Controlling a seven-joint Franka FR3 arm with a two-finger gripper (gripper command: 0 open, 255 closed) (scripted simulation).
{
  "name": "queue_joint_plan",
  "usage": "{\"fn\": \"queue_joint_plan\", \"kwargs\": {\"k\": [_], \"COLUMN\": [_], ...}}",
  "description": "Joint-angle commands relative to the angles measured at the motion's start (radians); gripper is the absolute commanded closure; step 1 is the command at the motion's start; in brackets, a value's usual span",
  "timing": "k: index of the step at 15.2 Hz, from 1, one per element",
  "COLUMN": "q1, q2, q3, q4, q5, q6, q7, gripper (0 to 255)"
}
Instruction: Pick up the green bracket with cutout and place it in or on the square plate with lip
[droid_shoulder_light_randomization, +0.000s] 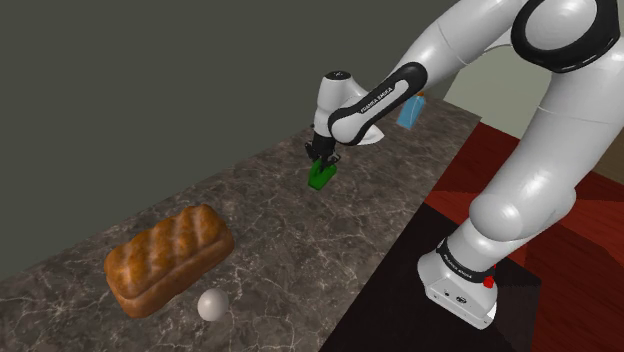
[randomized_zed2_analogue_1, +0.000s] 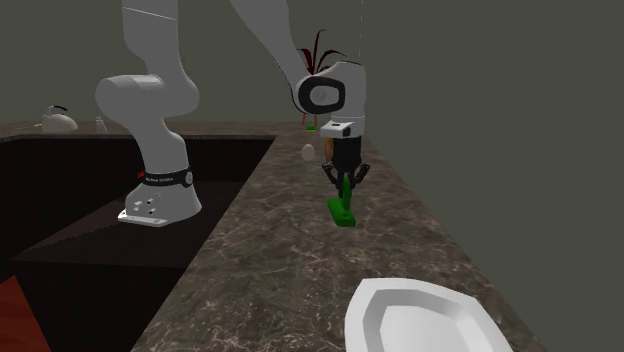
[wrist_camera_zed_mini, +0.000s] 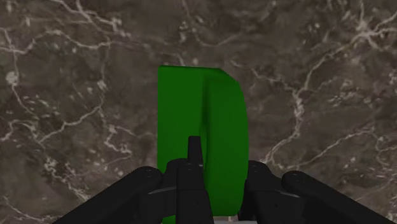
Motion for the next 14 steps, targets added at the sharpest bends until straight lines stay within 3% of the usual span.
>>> {"fn": "queue_joint_plan", "kwargs": {"k": [1, 14], "q1": [-0.003, -0.028], "q2": [-0.011, -0.168], "q3": [0.006, 0.046], "q4": [-0.002, 0.018], "q5": [0.012, 0.144], "q6": [-0.012, -0.169], "q7": [-0.009, -0.108], "gripper": [255, 255]}}
